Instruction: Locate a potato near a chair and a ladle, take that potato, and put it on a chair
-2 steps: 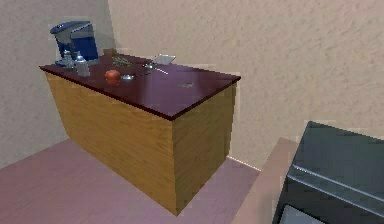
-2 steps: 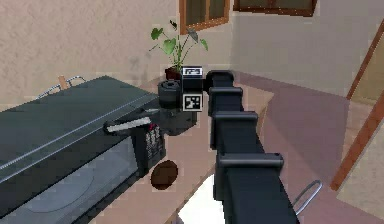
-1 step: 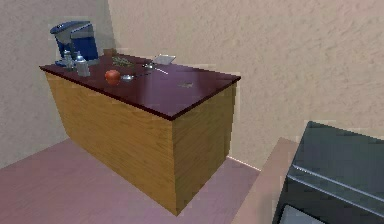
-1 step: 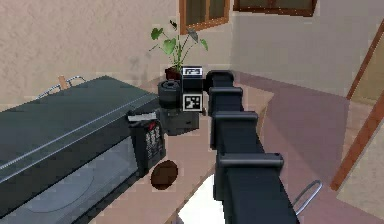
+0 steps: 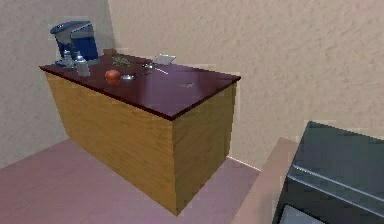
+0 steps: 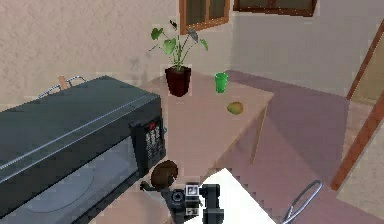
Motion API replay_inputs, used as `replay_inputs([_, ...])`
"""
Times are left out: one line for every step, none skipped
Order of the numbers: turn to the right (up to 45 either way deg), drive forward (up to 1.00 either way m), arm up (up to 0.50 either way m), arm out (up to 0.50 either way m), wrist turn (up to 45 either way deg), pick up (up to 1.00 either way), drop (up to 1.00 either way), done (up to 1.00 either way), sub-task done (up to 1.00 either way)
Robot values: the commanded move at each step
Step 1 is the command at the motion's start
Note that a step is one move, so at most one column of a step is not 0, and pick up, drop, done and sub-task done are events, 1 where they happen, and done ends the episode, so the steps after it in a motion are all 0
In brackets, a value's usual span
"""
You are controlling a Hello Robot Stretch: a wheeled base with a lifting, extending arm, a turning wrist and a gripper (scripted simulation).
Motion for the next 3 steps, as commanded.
replay_inputs([0.0, 0.00, 0.00, 0.00, 0.0, 1.00, 0.00, 0.00, 0.00])
replay_inputs([0.0, 0.00, 0.10, 0.00, 0.0, 0.00, 0.00, 0.00, 0.00])
replay_inputs([0.0, 0.00, 0.20, 0.00, 0.0, 0.00, 0.00, 0.00, 0.00])
